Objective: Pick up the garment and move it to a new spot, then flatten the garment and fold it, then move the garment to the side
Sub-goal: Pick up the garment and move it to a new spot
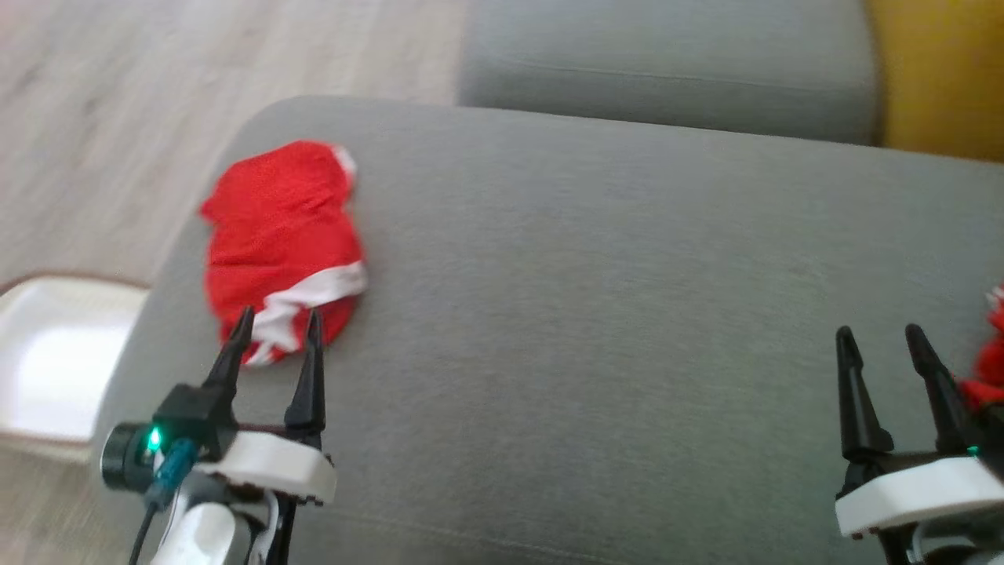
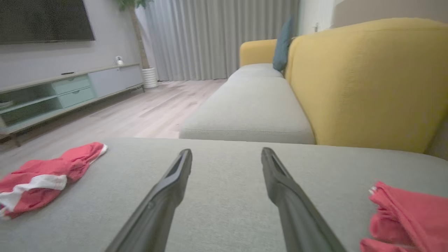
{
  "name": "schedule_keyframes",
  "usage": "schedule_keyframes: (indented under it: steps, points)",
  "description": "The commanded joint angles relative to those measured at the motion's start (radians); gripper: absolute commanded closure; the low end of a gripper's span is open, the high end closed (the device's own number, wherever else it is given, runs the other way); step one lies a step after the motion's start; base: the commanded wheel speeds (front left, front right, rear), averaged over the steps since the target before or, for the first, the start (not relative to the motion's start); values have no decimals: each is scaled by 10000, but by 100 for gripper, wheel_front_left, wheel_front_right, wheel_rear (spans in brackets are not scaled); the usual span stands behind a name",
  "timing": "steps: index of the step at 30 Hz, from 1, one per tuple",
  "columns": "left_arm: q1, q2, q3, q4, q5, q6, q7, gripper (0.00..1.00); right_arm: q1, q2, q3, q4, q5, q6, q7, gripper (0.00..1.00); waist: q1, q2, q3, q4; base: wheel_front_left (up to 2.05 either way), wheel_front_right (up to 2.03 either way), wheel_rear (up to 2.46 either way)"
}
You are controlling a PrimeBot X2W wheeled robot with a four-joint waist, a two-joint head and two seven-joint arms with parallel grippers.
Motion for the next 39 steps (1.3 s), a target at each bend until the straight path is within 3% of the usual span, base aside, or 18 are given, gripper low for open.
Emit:
schedule_keyframes:
  steps: [1,7,13,21,26,34,39]
  points:
    - [-719,81,404,-189,12,-60,-154,0,-508,-84,290,-493,-52,65,75,0,0,-1,177,1033,0,0,0]
    - [-1083,78,622,91,-27,-350,-294,0,-787,-84,520,-587,-182,65,230,0,0,-1,341,2068,0,0,0]
    - [-1225,129,800,247,17,-751,-325,0,-950,-83,629,-554,-214,65,261,0,0,-1,417,2623,0,0,0]
    - [-1303,-29,1152,305,118,-1134,-329,0,-1161,-83,691,-612,-265,65,341,0,0,-1,786,2642,0,0,0]
    - [-1883,-296,1349,737,18,-1468,-330,0,-1450,-83,732,-901,-497,65,640,0,0,-1,1629,2343,0,0,0]
    - [-4370,-849,1293,4528,-731,-2726,-158,0,-2057,-146,663,-1654,-1129,65,1414,0,0,-1,3493,1903,0,0,0]
    - [-5644,-938,936,6583,-907,-3175,206,0,-2239,-259,641,-1833,-1174,65,1585,0,0,-1,3891,1789,0,0,0]
